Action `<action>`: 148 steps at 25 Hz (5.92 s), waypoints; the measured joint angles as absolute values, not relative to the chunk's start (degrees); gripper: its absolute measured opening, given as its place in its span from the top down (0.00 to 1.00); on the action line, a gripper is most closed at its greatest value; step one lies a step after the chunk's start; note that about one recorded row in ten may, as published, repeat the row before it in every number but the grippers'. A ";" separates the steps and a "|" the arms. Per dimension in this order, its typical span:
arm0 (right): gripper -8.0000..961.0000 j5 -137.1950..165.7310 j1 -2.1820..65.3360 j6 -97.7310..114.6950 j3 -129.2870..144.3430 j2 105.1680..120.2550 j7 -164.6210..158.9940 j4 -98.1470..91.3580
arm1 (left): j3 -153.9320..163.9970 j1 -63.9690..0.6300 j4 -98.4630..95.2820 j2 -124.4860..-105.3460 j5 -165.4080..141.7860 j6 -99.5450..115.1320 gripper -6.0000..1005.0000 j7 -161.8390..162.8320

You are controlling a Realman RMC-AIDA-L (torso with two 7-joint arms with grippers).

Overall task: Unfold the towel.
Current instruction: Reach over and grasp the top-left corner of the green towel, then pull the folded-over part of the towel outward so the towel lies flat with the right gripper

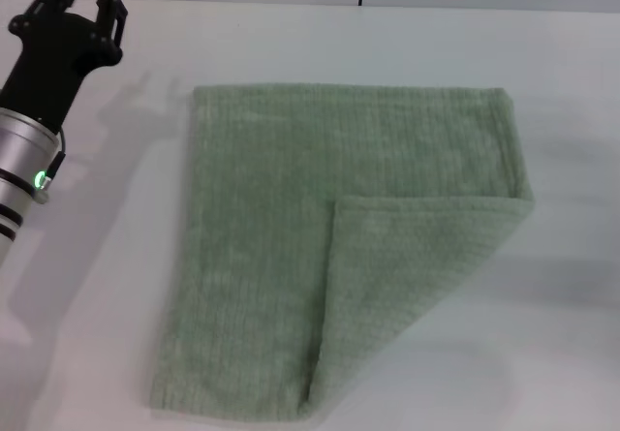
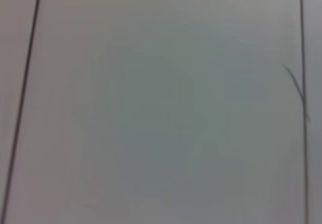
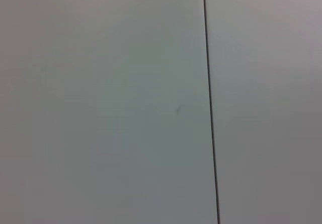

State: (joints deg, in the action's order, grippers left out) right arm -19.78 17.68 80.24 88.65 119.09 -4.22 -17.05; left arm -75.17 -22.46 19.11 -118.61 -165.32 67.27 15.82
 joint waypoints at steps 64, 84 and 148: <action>0.21 6.53 17.92 67.26 90.70 115.30 -29.05 -26.82 | -63.37 -37.40 19.04 -118.32 -165.41 21.18 1.00 23.29; 0.21 73.50 26.59 63.26 83.61 111.96 -82.61 -43.02 | -63.55 -37.45 19.25 -118.30 -165.41 21.18 1.00 23.29; 0.23 121.12 52.48 62.84 83.23 118.74 -116.66 -33.16 | -63.72 -37.55 19.95 -118.03 -165.41 21.62 1.00 23.20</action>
State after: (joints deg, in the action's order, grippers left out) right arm 121.12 52.48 62.84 83.23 118.74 -116.66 -33.16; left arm -63.72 -37.55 19.95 -118.03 -165.41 21.62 23.20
